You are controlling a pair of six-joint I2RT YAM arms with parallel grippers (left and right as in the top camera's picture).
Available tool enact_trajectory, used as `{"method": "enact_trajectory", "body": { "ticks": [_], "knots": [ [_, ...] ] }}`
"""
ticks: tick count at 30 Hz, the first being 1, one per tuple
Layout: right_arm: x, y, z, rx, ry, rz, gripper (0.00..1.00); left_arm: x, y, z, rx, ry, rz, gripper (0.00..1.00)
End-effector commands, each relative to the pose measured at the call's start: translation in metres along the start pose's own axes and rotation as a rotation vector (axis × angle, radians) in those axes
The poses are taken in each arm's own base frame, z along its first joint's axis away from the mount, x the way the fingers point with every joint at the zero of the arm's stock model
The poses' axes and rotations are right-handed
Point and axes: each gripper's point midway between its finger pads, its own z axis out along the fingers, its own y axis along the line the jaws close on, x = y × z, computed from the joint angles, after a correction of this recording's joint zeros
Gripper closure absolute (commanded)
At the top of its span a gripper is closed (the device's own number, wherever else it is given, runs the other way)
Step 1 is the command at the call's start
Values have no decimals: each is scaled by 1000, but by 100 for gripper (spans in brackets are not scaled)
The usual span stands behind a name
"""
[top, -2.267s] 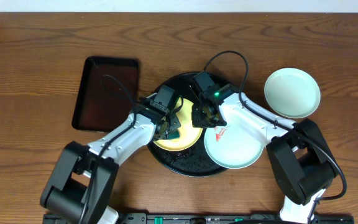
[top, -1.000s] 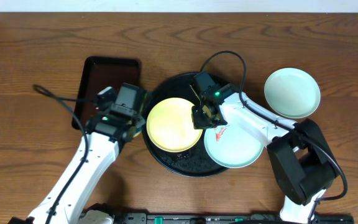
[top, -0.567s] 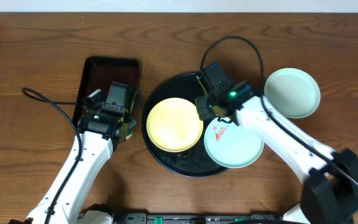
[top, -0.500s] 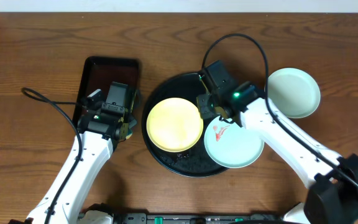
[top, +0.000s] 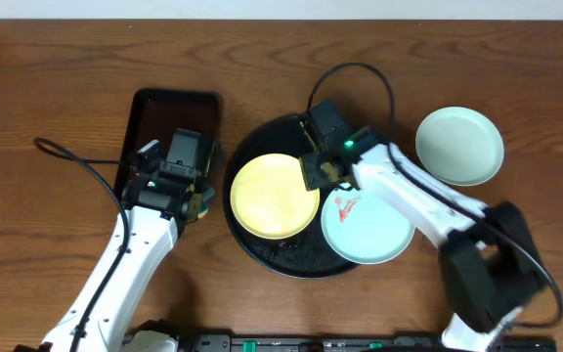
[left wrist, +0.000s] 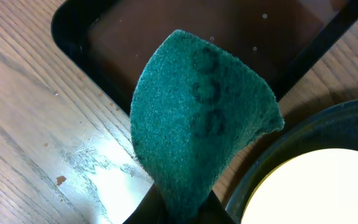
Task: Clean dirty plates on tray and stack at the side
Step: 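Lift the sponge with the left gripper back over the small tray, then lift the yellow plate with the right gripper and stack it on the green plate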
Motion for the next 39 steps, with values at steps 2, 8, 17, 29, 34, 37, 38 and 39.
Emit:
{"method": "enact_trajectory", "body": {
  "ticks": [2, 8, 17, 29, 34, 37, 38, 39],
  "knots": [
    [6, 6, 25, -14, 45, 15, 54, -2, 6, 1, -22, -17, 10, 92],
    [12, 4, 43, -1, 76, 15, 58, -2, 6, 1, -22, -17, 9, 92],
    [8, -1, 45, 30, 59, 14, 99, -2, 6, 2, -20, -17, 9, 93],
    [-51, -35, -67, 280, -243, -22, 99, 1, -2, 4, 20, -1, 2, 92],
    [-63, -39, -116, 388, -370, -117, 99, 1, -2, 4, 20, -1, 1, 92],
    [-68, -43, -143, 477, -440, -152, 99, 1, -2, 4, 20, -1, 1, 92],
    [-69, -44, -157, 531, -476, -174, 99, 1, -2, 4, 20, -1, 1, 92],
    [-70, -45, -166, 567, -497, -190, 99, 1, -2, 4, 20, -1, 1, 92]
  ]
}}
